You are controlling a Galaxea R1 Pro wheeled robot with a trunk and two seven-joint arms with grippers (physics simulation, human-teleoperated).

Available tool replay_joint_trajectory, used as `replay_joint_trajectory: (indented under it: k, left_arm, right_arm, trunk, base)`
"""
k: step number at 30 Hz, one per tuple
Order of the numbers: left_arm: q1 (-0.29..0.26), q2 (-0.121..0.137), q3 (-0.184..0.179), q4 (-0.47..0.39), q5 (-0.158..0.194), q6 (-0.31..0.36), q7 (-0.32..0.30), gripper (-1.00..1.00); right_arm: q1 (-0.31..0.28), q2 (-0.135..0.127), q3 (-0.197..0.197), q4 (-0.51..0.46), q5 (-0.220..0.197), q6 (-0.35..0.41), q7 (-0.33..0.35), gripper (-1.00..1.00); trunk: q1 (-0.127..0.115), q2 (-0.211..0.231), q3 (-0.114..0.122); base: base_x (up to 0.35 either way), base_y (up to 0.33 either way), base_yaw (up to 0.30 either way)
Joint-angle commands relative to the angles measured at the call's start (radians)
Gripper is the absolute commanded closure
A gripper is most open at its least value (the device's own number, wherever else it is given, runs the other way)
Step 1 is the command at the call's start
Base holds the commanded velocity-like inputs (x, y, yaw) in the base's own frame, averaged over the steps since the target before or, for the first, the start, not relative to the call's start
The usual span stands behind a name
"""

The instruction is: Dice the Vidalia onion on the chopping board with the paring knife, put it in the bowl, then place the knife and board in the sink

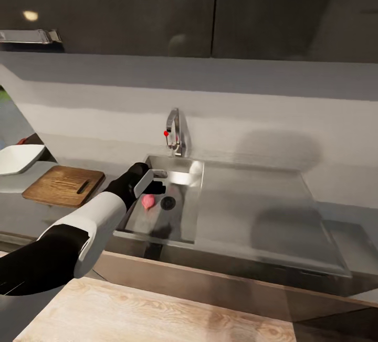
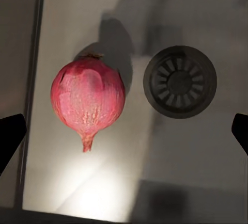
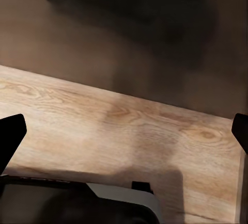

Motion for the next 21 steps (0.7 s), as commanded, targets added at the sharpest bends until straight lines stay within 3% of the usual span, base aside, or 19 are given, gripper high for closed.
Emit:
replay_joint_trajectory:
  k: [1, 21]
  left_arm:
    - [-0.001, 0.000, -0.007, -0.001, 0.011, 0.003, 0.007, -1.00]
    - [0.004, 0.000, -0.007, -0.001, 0.010, 0.003, 0.007, -1.00]
  right_arm:
    - [0.000, 0.002, -0.007, -0.001, 0.008, -0.002, 0.008, -1.00]
    - [0.000, 0.002, -0.007, -0.002, 0.008, -0.002, 0.008, -1.00]
  trunk:
    - [0.001, -0.002, -0.003]
    - [0.001, -0.002, -0.024]
  base:
    - [0.097, -0.102, 0.083]
    - [0.014, -0.016, 0.062]
